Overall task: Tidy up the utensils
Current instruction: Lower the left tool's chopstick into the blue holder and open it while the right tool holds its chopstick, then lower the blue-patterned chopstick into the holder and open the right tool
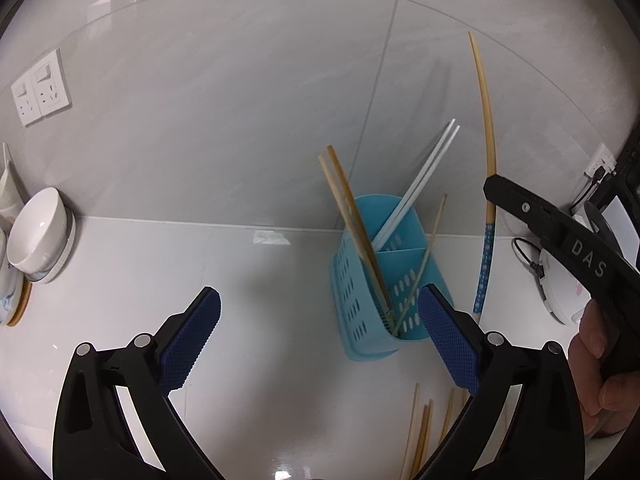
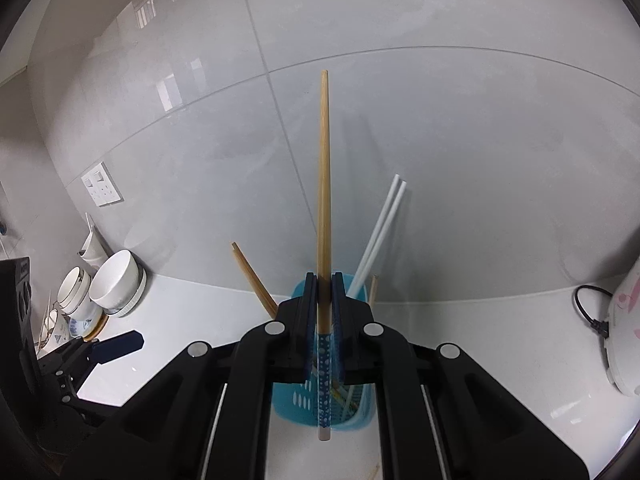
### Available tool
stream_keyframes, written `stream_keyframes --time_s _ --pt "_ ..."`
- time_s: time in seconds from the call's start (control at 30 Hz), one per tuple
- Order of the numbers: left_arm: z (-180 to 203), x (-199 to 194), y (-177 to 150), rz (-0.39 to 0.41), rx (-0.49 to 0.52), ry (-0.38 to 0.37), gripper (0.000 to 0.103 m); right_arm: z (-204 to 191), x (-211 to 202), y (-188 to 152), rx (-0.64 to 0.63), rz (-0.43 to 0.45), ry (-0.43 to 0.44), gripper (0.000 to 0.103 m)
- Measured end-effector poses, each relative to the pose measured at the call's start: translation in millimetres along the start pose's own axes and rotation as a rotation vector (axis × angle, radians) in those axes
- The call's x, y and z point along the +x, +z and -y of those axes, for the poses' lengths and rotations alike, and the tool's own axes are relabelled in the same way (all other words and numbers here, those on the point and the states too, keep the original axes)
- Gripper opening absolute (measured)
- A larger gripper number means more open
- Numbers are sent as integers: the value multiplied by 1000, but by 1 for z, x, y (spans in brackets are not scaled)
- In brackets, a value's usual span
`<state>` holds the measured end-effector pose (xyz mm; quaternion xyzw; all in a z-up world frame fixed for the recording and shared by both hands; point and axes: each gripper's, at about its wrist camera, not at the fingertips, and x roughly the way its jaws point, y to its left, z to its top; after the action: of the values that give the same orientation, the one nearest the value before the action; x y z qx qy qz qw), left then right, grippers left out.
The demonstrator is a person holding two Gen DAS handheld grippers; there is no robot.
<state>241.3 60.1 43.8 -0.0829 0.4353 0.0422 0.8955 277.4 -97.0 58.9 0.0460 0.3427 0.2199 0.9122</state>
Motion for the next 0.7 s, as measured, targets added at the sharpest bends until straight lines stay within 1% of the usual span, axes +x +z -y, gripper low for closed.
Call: stream_keyframes --time_s 0.1,0.47,0.7 --pt "-2 3 -3 -7 -5 6 97 -2 8 -2 0 21 -3 7" --pt "-12 9 -7 -19 -18 9 97 -8 35 -26 -48 38 -12 7" --pt "-13 14 -7 -31 -21 14 97 -9 55 -45 -77 -7 -38 7"
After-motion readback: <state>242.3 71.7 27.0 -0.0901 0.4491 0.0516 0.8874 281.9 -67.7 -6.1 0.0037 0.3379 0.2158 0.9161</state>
